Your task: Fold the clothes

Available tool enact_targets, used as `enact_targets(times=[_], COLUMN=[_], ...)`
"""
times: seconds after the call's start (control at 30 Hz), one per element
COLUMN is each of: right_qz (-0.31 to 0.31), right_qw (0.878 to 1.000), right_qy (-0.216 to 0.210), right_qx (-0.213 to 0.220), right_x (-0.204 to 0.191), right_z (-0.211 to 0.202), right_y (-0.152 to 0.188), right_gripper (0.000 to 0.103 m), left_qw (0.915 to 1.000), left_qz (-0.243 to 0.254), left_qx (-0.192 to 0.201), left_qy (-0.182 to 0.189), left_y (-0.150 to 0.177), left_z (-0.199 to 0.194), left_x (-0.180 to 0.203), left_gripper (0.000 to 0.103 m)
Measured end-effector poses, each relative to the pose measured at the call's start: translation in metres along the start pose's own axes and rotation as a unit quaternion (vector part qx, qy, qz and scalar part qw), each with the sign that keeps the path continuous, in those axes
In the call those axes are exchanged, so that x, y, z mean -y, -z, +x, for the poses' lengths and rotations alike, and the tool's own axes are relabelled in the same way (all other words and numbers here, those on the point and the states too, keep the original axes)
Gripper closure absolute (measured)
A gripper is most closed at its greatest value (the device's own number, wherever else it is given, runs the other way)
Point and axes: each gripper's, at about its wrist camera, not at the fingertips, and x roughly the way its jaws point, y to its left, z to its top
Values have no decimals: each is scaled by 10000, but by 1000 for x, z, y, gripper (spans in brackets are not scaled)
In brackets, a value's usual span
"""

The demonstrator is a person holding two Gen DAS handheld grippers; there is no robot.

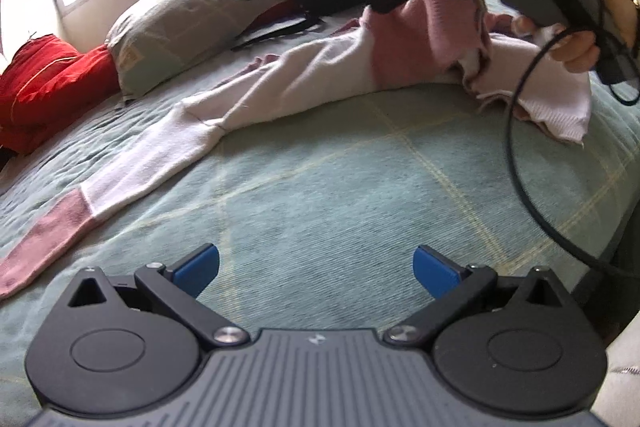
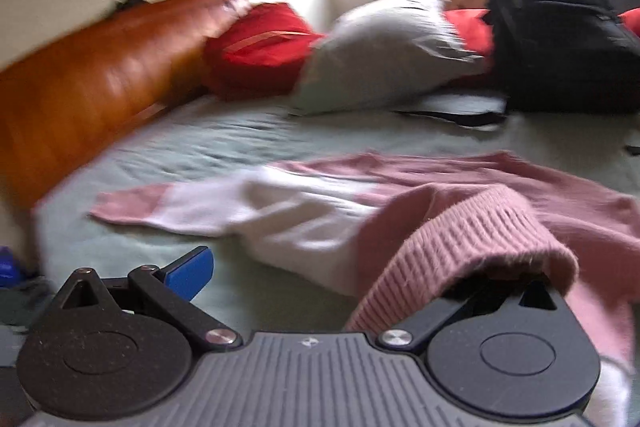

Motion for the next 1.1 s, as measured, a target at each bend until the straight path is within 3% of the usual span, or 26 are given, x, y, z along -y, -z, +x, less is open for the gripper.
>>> enact_targets(times=[0.23, 0.7, 0.97, 1.1], right_qz=[53, -639, -682, -699], right_qw=[9962, 9861, 9791, 9816], right_qy=[-867, -1524, -1897, -1661], right_qx=[-11, -166, -265, -629], right_x=[-38, -137, -180, -198], right_z=[-15, -25, -22, -13], right_y=[-6, 8, 13, 16], right_gripper=[0, 0, 0, 0], left_qw=[9995, 9966, 9949, 9958], left_qz=[-183, -477, -613, -632], left_qx=[56, 147, 180, 270], left_qy=[-269, -654, -781, -599], left_y=[13, 46, 59, 60], left_z=[-18, -57, -73, -78], left_x=[-17, -41, -49, -50], left_gripper=[1, 1, 1, 1])
